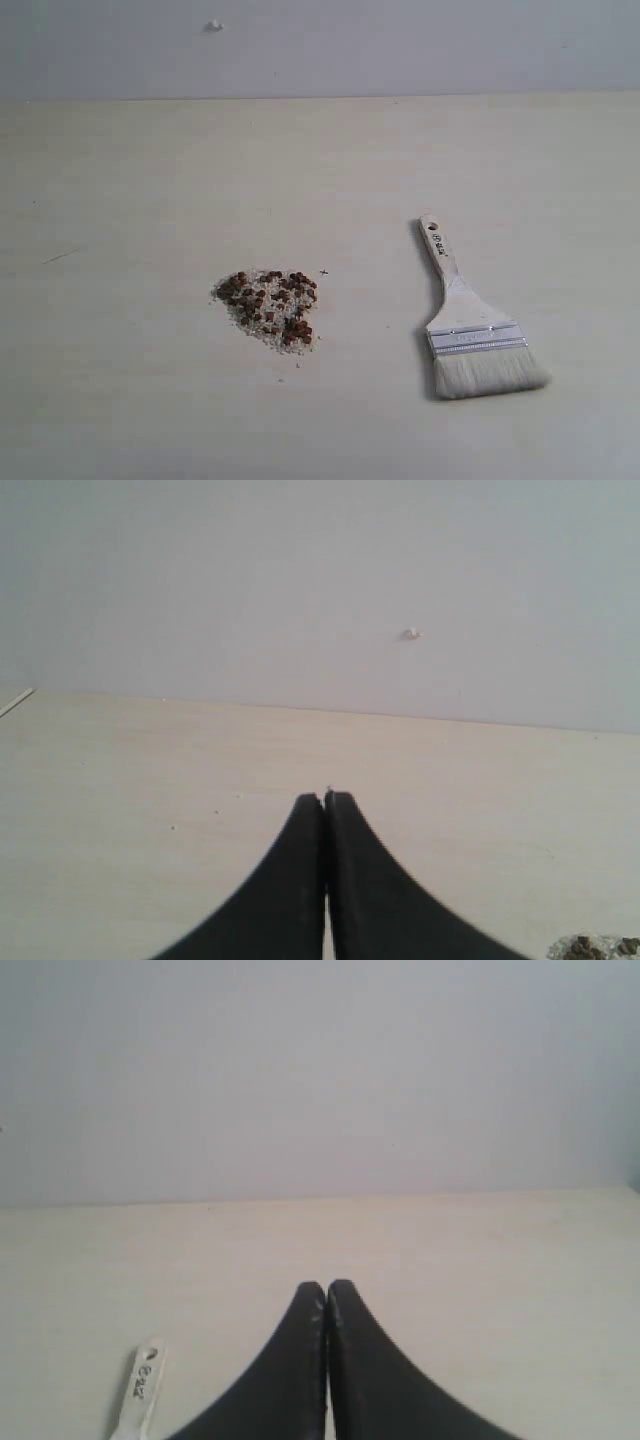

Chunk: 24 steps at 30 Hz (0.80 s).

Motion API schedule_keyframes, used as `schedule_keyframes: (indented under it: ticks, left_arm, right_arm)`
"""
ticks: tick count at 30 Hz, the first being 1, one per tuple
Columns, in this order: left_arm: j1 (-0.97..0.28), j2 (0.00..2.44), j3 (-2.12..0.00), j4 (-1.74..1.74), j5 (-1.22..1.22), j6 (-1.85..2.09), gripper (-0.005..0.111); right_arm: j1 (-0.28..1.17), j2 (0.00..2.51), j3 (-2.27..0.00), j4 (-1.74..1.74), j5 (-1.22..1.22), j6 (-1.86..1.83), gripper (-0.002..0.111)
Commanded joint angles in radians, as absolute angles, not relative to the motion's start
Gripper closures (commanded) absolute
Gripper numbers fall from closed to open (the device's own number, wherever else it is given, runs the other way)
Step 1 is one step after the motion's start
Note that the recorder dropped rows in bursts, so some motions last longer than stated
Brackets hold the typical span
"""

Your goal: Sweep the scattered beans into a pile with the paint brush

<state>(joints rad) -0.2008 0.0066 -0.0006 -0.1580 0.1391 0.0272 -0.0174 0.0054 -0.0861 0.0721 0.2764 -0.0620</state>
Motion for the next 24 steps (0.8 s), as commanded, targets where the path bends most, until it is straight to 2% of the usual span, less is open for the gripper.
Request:
schedule_keyframes:
  ticks: [1,24]
  left_arm:
    - [-0.200,0.000,0.000,-0.163,0.133,0.024,0.107]
    - [-0.200,0.000,0.000,-0.163,0.133,0.024,0.107]
  right_arm:
    - [-0.024,0.000,-0.020,0.043,0.261,-0.074,0.108]
    - [-0.024,0.000,0.000,0.050,0.284,-0.080,0.108]
